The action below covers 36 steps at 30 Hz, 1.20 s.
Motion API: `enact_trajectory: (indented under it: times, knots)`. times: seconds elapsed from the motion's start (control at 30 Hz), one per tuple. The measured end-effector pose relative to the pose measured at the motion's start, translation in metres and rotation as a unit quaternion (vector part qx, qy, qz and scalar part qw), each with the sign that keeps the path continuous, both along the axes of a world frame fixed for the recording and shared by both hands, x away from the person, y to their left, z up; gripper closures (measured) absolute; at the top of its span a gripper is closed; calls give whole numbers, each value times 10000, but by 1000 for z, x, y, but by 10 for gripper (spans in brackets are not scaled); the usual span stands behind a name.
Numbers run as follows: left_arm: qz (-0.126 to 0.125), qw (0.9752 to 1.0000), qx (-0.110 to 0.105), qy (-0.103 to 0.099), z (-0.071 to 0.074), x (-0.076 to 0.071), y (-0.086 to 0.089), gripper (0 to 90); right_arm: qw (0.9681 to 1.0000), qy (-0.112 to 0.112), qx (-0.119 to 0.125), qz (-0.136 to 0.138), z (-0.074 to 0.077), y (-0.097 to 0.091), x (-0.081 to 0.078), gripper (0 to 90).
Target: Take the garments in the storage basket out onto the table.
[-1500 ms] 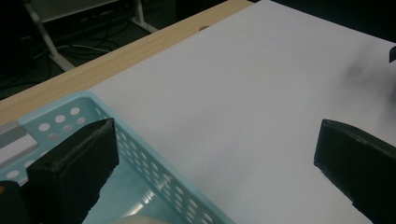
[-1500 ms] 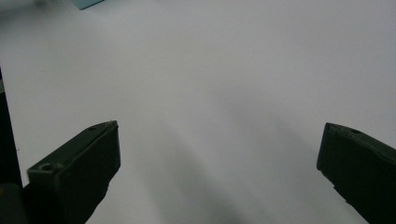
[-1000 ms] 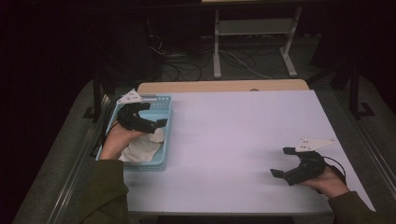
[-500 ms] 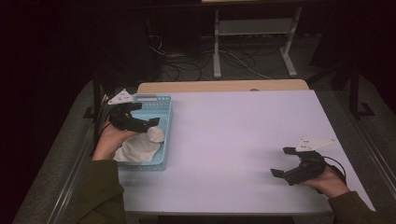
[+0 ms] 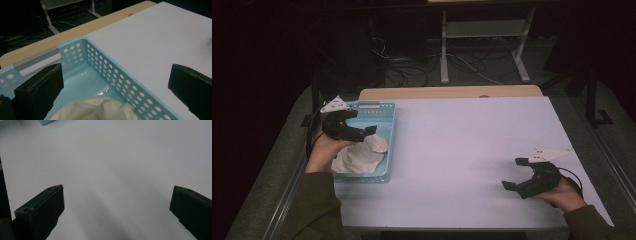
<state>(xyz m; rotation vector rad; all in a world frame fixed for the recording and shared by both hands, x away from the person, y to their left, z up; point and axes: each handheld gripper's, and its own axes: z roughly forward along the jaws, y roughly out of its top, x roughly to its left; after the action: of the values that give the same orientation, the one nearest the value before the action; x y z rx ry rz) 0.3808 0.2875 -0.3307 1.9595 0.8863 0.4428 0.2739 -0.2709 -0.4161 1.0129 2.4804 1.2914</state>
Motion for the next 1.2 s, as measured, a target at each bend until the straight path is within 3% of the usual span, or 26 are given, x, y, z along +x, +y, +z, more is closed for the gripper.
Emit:
enact_trajectory:
  times: [0.67, 1.2]
  knots:
    - [186, 9998, 38, 14, -1, -3, 19, 0, 10000, -9, 18, -13, 0, 0, 0, 0]
    - [196, 9994, 264, 133, -4, -7, 24, 0, 10000, -49, 20, -44, 1, 0, -1, 0]
